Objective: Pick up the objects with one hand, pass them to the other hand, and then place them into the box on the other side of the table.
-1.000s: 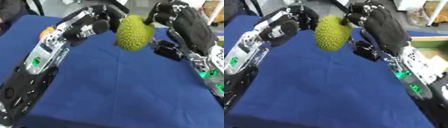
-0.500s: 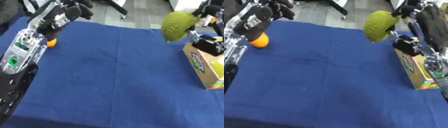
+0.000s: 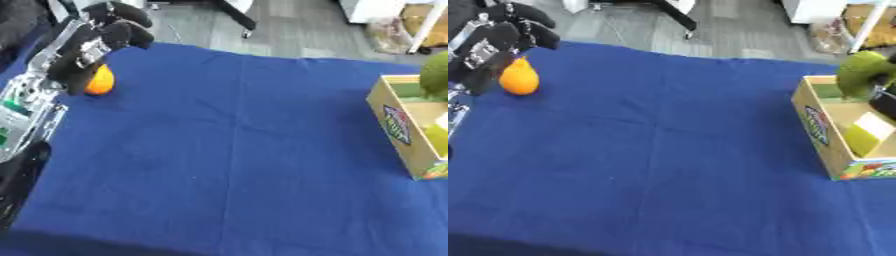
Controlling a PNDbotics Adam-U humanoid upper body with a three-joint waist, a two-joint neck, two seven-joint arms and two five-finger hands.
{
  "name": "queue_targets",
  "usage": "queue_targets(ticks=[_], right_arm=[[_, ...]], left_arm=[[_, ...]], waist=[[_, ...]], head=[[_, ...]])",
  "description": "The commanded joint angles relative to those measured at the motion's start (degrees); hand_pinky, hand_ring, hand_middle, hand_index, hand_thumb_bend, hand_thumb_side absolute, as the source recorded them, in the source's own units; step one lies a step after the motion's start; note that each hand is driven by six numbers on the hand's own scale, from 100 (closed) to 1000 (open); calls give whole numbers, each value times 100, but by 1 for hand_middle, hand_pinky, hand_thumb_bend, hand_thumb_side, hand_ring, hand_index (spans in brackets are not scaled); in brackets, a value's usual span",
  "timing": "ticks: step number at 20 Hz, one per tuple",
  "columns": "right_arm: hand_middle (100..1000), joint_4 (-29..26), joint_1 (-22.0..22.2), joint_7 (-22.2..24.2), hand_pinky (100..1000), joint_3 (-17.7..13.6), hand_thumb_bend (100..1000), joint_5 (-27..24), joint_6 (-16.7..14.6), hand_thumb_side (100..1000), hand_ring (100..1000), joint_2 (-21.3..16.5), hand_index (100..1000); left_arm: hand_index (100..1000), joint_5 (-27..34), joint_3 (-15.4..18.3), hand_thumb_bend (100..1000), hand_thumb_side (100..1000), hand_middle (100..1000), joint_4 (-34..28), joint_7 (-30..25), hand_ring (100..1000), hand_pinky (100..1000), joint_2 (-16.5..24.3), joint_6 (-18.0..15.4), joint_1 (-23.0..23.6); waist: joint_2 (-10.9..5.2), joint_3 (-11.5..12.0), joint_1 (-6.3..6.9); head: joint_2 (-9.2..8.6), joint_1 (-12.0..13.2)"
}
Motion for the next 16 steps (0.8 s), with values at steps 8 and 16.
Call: queue_targets(ticks=[8,16], right_arm=[[695,681,-1,181,699,-506,603,-67,32,578,647,-61,827],[727,-582,402,-213,704,-810,619,-759,56,616,667,-246,859]], left_arm=[[713,-51,206,658,545,653,-68,126,662,730,220,-45,84],[709,-132,347,657,545,651,-34,226,661,730,324,-95,231]], waist=[[-82,2,7],[-75,-32,42]], head=[[-49,3],[-53,-47]])
